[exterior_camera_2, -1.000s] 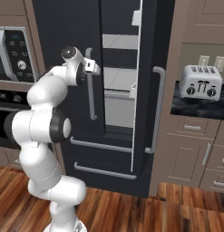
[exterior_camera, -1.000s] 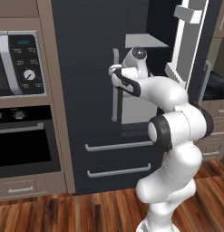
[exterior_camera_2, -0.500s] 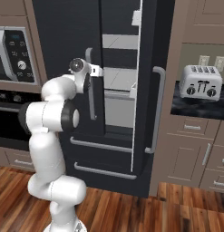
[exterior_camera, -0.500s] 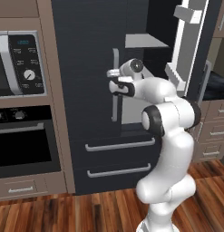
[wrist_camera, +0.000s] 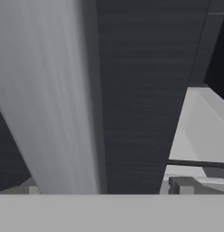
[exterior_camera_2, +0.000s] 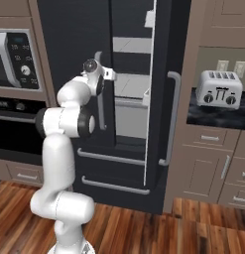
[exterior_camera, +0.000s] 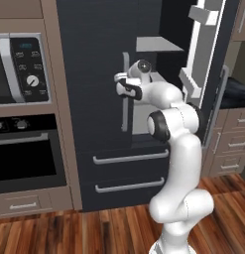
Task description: Place one of the steaks on the plate and the other in the bowl. Then place the bowl in the fridge.
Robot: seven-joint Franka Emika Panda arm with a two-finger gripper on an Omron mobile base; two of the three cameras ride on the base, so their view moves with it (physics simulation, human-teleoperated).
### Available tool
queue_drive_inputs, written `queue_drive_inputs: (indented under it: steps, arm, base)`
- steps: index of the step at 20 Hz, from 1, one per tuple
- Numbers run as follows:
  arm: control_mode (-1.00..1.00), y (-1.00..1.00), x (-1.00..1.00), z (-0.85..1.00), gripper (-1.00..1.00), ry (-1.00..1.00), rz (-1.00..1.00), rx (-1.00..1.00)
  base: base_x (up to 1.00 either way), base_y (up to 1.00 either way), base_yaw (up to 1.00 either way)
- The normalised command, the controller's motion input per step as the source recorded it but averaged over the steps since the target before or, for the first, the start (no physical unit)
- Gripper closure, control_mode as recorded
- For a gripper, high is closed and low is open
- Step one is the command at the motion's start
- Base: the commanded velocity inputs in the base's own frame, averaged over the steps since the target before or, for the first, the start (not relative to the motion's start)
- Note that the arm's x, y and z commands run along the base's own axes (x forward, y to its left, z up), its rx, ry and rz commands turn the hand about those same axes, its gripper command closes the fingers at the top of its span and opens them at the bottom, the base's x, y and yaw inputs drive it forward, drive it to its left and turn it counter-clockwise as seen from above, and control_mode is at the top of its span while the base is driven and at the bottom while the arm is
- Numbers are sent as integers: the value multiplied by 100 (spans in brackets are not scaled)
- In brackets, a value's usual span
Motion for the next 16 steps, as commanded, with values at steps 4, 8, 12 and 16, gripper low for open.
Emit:
queue_drive_inputs:
  steps: [4,8,12,16]
  arm:
    - [-100,6,85,0,100,9,0,0]
    - [-100,42,-5,0,100,7,0,-2]
    - [-100,78,-63,4,100,16,2,-6]
    - [-100,98,-94,9,100,17,6,-7]
  base:
    - [0,0,0]
    - [0,0,0]
    - [0,0,0]
    - [0,0,0]
